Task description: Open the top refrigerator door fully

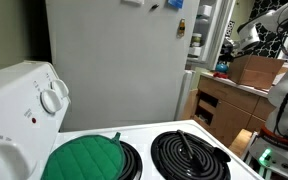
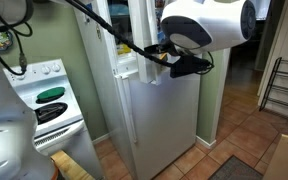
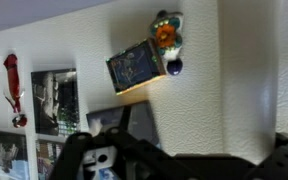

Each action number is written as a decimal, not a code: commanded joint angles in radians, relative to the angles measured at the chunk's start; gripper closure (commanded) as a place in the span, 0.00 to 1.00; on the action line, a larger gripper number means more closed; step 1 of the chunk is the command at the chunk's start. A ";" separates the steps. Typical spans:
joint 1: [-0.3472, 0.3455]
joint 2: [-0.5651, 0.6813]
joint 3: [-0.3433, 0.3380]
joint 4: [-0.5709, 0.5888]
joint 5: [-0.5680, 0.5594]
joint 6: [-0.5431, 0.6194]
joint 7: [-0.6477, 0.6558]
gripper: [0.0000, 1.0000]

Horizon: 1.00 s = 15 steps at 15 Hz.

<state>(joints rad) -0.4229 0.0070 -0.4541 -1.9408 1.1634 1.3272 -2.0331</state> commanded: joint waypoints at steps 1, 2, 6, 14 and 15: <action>-0.038 0.069 -0.020 0.063 0.043 -0.013 -0.068 0.00; -0.047 0.077 -0.023 0.074 0.045 -0.002 -0.079 0.00; -0.075 0.104 -0.033 0.109 0.048 0.054 -0.099 0.00; -0.117 0.098 -0.048 0.146 0.029 0.153 -0.097 0.00; -0.123 0.104 -0.051 0.157 0.030 0.136 -0.102 0.00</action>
<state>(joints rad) -0.5296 0.0900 -0.4981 -1.8207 1.1909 1.4923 -2.1103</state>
